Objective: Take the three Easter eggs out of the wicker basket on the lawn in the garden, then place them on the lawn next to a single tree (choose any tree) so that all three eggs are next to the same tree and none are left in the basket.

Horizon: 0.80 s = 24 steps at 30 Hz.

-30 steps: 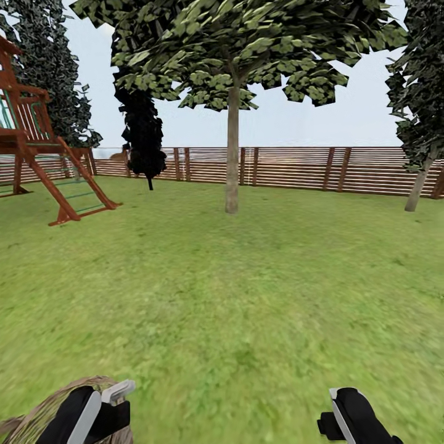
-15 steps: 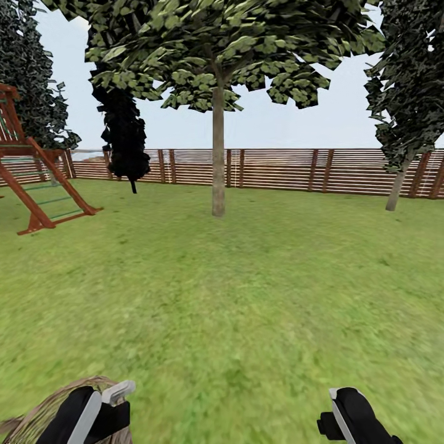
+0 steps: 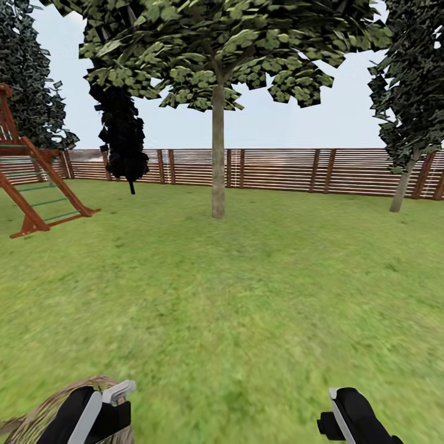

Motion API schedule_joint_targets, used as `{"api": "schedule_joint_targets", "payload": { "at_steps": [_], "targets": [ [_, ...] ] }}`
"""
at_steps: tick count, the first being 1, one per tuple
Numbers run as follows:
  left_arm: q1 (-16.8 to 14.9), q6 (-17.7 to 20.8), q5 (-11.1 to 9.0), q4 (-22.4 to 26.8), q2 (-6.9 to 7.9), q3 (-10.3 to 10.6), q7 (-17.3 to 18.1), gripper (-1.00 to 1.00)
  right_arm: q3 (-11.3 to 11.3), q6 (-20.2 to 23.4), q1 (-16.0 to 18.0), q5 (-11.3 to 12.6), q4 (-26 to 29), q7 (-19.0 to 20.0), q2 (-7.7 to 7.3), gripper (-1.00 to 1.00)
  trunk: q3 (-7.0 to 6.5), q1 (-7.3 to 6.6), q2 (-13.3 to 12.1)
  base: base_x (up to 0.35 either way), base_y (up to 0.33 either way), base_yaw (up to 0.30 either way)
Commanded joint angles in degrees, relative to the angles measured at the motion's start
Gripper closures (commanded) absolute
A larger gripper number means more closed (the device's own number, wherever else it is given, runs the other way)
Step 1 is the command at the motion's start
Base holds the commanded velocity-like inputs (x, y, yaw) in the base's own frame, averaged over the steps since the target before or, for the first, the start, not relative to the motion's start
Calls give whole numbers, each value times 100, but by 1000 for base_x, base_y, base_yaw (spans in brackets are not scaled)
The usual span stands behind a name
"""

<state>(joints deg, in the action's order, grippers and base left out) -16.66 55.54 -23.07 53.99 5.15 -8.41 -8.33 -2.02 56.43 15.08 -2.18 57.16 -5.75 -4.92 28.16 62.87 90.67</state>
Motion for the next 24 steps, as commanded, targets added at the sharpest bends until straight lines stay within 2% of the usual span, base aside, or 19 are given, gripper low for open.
{"api": "schedule_joint_targets", "payload": {
  "at_steps": [1,16,24],
  "targets": [
    [-4,26,-13,6,-3,-2,-55,100,0,26,3,-19,5,3,0,-100,6,3,3,338,0,0],
    [-4,26,-13,6,-4,-2,-55,100,0,21,3,-19,-3,3,4,-100,6,3,3,338,0,0],
    [-4,26,-13,6,-4,-2,-55,100,4,17,3,-19,-3,3,9,-100,6,3,3,338,0,-114]
  ]
}}
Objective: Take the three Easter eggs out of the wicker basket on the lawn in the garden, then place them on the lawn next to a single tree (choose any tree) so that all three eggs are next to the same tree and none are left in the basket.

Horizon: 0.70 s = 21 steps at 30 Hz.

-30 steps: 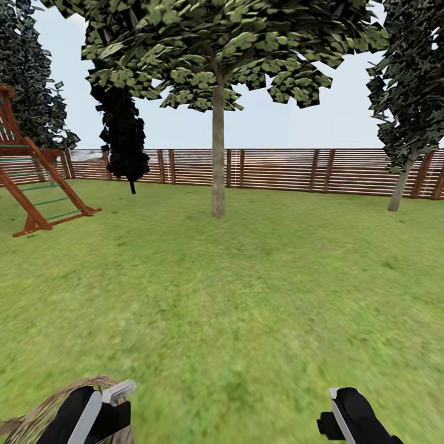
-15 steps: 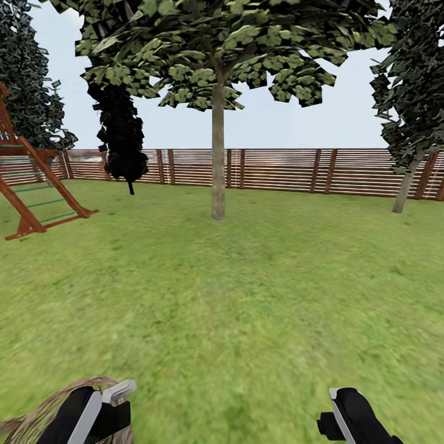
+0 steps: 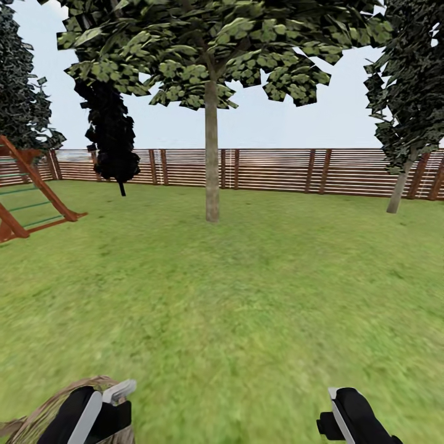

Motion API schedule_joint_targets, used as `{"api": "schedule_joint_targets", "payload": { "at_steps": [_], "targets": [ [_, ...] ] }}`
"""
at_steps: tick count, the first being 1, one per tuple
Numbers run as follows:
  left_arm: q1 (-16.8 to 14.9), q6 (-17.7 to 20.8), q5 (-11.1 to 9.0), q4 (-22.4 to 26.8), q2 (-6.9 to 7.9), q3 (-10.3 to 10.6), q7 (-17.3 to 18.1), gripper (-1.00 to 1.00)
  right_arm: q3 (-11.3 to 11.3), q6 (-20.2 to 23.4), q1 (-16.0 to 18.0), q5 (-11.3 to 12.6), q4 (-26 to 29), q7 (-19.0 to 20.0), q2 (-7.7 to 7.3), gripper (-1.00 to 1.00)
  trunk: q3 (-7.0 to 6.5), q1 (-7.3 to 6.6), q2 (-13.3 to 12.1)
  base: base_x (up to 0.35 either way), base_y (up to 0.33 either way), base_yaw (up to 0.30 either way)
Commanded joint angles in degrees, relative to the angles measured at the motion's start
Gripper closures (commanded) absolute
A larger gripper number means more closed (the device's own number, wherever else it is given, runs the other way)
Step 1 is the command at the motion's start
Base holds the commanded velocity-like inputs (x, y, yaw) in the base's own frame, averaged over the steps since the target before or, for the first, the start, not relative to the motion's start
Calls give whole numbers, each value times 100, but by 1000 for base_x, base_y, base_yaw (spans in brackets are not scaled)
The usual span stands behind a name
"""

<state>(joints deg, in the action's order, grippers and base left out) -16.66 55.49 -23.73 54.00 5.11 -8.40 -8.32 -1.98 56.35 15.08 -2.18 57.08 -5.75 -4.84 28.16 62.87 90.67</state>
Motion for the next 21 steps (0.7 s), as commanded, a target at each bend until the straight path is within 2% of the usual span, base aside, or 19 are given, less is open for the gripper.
{"api": "schedule_joint_targets", "payload": {
  "at_steps": [1,21],
  "targets": [
    [-4,32,53,6,0,-3,-56,100,1,25,3,-19,7,3,0,-100,6,3,3,338,0,-4],
    [-4,32,53,6,-1,-3,-48,100,4,30,3,-19,5,3,0,-100,6,3,3,338,0,0]
  ]
}}
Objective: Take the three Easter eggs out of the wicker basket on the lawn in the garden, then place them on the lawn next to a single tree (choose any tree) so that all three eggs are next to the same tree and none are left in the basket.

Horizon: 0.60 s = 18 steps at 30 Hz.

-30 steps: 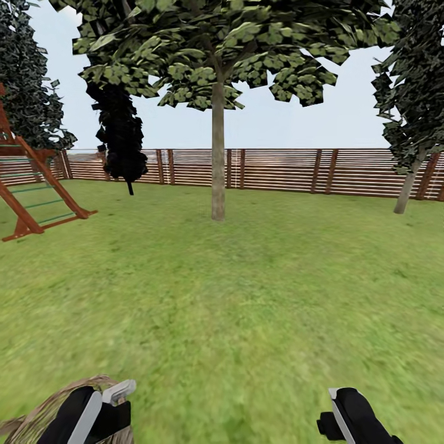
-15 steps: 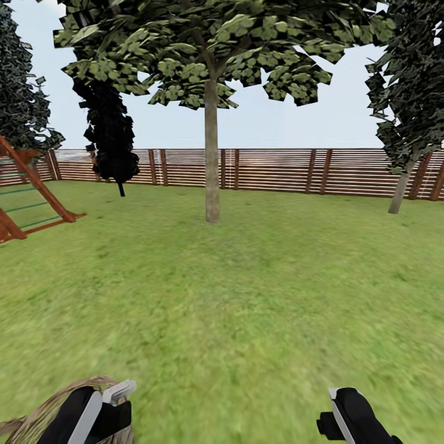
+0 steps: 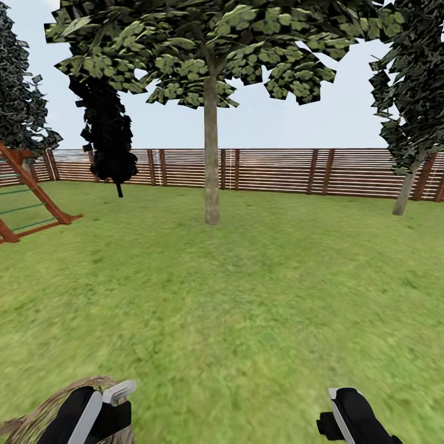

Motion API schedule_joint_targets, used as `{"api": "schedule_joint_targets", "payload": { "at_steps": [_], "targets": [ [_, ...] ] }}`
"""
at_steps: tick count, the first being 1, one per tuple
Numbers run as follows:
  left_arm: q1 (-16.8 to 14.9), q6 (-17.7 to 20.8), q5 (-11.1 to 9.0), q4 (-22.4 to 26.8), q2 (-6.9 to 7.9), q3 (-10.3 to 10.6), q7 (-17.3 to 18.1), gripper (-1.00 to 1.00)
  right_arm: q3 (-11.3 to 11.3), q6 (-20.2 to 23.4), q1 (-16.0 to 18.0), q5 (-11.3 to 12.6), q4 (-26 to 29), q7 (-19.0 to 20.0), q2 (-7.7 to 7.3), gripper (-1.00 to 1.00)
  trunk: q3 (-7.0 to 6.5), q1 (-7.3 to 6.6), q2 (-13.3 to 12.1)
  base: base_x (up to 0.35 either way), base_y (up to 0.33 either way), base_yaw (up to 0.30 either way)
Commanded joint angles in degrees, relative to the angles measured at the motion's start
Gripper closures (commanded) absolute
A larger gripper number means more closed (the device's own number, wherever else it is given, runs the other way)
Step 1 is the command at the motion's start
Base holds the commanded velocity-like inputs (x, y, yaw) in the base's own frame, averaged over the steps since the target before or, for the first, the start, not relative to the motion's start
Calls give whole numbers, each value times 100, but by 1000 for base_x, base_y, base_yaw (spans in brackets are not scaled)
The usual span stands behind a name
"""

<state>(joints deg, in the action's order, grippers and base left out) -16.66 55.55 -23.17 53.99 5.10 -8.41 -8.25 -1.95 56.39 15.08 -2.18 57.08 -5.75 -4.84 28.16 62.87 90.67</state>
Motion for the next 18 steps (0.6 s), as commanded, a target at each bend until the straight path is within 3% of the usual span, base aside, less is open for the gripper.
{"api": "schedule_joint_targets", "payload": {
  "at_steps": [1,18],
  "targets": [
    [-4,26,-3,6,2,-3,-54,100,1,25,3,-19,7,3,0,-100,6,3,3,338,0,0],
    [-4,26,-3,6,6,-3,-54,100,-1,22,3,-19,5,3,0,-100,6,3,3,338,0,0]
  ]
}}
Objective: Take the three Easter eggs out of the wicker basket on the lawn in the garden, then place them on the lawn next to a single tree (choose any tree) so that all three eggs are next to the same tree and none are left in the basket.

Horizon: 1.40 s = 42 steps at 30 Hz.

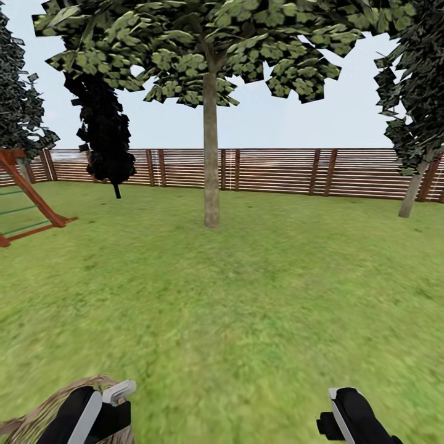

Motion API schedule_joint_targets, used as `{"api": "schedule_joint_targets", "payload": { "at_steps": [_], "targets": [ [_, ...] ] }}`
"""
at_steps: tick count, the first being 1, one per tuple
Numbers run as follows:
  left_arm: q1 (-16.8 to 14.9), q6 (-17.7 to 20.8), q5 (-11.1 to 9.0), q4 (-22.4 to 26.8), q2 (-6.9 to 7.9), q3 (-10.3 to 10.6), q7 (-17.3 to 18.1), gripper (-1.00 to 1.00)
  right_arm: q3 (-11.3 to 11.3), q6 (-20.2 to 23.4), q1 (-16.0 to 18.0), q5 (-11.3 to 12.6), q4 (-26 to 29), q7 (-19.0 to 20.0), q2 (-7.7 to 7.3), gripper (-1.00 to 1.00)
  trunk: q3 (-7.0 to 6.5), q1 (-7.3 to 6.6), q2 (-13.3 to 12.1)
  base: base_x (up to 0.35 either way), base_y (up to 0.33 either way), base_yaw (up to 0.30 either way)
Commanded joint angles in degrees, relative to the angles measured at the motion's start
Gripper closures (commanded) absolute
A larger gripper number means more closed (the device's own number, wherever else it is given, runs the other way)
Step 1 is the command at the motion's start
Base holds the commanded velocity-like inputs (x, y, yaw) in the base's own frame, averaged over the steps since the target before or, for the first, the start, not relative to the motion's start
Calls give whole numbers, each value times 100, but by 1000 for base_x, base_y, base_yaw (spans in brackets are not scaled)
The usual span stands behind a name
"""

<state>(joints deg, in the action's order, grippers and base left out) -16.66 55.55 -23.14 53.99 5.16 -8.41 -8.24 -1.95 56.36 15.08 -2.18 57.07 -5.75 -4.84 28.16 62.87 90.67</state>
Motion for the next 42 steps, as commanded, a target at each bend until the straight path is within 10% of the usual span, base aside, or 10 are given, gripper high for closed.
{"api": "schedule_joint_targets", "payload": {
  "at_steps": [1,42],
  "targets": [
    [-4,26,-6,6,-4,-3,-55,100,-4,27,3,-19,5,3,-1,-100,6,3,3,339,0,0],
    [-4,26,-6,15,4,-3,-55,100,-6,33,3,-19,7,3,-6,-100,6,3,3,340,0,0]
  ]
}}
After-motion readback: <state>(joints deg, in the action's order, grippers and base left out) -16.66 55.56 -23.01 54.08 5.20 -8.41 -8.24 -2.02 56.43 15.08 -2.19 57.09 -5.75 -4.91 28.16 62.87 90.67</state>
